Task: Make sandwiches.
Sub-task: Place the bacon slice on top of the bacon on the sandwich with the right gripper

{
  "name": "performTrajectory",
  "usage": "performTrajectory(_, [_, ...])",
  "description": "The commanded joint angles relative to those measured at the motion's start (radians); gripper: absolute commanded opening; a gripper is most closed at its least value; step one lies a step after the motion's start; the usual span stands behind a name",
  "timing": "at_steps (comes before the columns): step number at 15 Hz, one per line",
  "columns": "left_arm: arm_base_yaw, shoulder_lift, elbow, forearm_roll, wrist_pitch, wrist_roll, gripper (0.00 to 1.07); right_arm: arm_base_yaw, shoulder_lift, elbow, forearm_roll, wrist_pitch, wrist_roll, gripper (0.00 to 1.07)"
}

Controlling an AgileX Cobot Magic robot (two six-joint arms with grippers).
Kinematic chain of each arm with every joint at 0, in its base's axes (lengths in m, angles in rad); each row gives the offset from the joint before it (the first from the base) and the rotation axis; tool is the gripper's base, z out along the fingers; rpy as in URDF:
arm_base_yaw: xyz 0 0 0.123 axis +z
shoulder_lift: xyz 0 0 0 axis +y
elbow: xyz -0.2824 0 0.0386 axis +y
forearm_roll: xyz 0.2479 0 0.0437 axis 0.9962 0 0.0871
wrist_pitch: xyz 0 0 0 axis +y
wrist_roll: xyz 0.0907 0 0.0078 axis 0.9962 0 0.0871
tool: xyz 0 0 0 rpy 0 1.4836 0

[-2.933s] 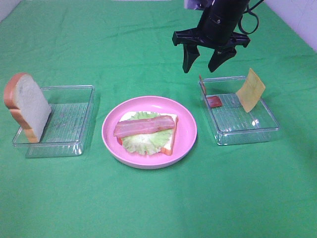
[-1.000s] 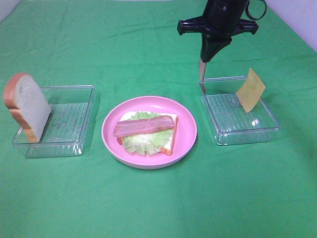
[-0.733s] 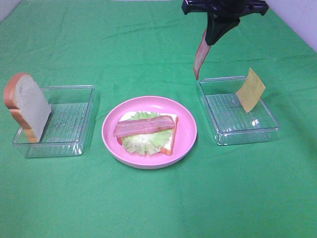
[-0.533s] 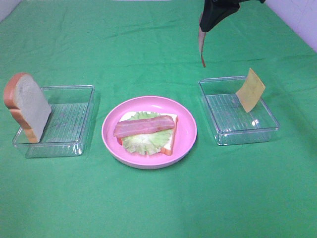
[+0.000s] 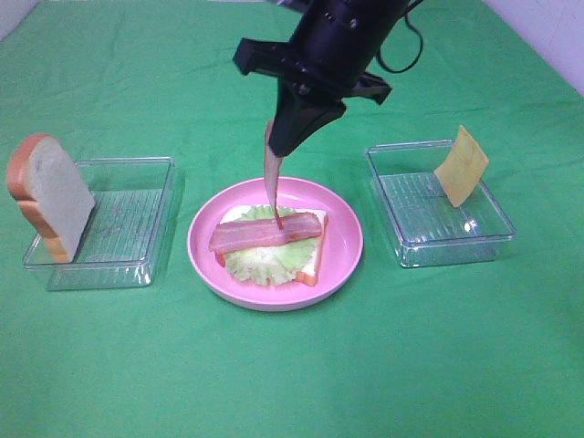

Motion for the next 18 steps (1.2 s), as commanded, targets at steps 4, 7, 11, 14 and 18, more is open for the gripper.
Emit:
performTrajectory(4, [-0.003,-0.019,0.001,-0.002,-0.012,0.001,0.71,0.101,0.054,0.020,0.126,-0.165,-0.011,0.00])
performTrajectory(7, [-0.003,-0.019,0.001,-0.002,-0.012,0.001,0.71,0.084,0.105,0.020,0.089,-0.208,-0.003,0.00])
performTrajectory(11, [-0.003,-0.019,0.001,-0.002,-0.012,0.001,0.71,0.052,0.120,0.020,-0.050,-0.190,0.084,0.00])
performTrajectory(14, [-0.003,-0.019,0.001,-0.002,-0.012,0.001,0.71,0.038,0.120,0.020,-0.165,-0.145,0.163,0.00])
performTrajectory(18, [-0.003,-0.019,0.001,-0.002,-0.012,0.001,0.71,0.038,0.120,0.020,-0.193,-0.116,0.187,0.00])
